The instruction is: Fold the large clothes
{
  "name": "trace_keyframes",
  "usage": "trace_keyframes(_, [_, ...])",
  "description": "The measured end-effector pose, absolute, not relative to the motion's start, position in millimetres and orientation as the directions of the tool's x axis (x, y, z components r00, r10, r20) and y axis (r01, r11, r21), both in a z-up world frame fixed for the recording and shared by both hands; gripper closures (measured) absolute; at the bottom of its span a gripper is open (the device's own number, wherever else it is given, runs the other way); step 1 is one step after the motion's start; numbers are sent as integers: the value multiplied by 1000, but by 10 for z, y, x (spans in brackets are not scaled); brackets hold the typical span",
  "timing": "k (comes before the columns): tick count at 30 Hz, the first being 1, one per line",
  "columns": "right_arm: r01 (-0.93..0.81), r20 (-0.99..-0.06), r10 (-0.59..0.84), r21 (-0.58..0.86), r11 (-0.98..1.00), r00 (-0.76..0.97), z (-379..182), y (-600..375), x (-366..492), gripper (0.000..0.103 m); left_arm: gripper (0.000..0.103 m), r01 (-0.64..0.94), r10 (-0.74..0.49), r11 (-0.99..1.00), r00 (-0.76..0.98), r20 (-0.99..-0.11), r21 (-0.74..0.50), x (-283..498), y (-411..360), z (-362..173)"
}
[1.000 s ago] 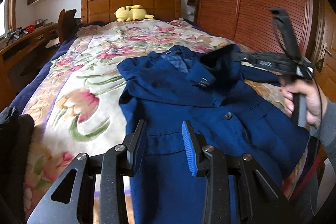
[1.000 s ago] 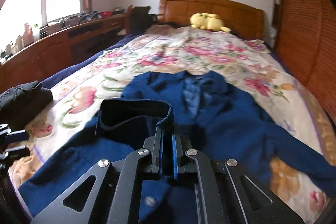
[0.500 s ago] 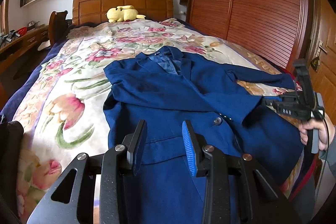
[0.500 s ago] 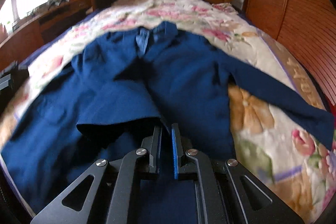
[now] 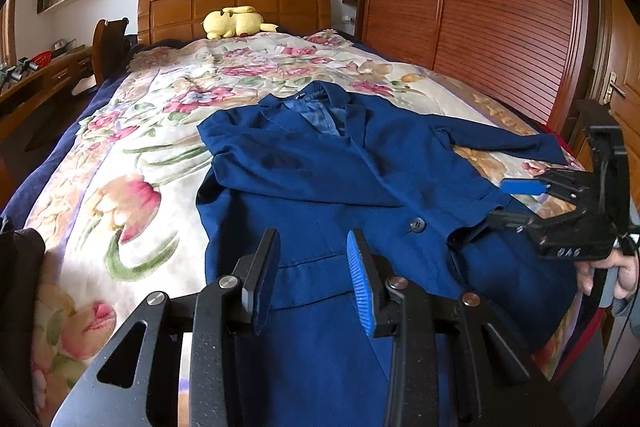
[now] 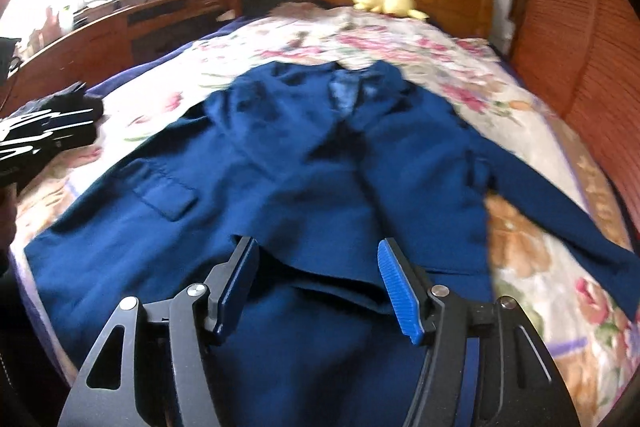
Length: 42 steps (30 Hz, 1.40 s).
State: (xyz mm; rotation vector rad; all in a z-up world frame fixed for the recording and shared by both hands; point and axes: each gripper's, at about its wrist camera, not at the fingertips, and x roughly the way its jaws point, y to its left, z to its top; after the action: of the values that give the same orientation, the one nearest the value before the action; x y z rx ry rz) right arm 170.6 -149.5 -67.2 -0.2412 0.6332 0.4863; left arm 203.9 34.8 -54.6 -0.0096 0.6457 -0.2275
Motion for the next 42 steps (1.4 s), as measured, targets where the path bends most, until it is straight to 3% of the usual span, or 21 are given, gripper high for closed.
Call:
trace_keyframes(12, [-540,-682,346,-86,838,645,-899,-1215,2067,39,67,205,-209,976,776,-596,-75,2020,339,-562])
trace_keyframes(14, [-534,-674,358,-64,843,646,-852,-1270,2122,50,67,205,-210,976,776,-595,-76,2022,337,-562])
trace_keyframes(16, [-526,-666,364,-50,849,651,-790,-1346,2160,79,67,206,-210,976,776,-595,-76,2015,342,-554])
trace_keyframes(18, [-496,-642,338,-77,865,689,-698,-1442,2204,95,67,206,-210,976,775,-596,-76,2013,341,-556])
trace_keyframes(24, [-384,-602,245,-112,917,760,-502,-1825,2425,99,67,211,-208,975,769,-604,-67,2016,315,-561])
trace_keyframes(30, [-456,-599,335,-58,888,727,-465,-1795,2299,98,67,211,-206,975,768,-606,-64,2015,304,-572])
trace_keyframes(32, [-493,-611,355,-67,868,708,-509,-1634,2214,94,67,212,-207,975,768,-607,-64,2007,308,-577])
trace_keyframes(33, [-512,-612,367,-72,856,700,-531,-1552,2167,78,67,212,-206,975,767,-608,-63,2015,303,-573])
trace_keyframes(34, [-533,-613,386,-70,843,689,-552,-1484,2130,53,67,212,-205,975,766,-609,-62,2008,307,-576])
trace_keyframes(36, [-577,-624,420,-61,815,659,-608,-1331,2047,31,67,212,-203,976,764,-612,-58,2028,296,-583])
trace_keyframes(42, [-626,-702,385,-111,772,599,-870,-1031,2064,32,67,212,-201,976,763,-615,-57,2031,297,-590])
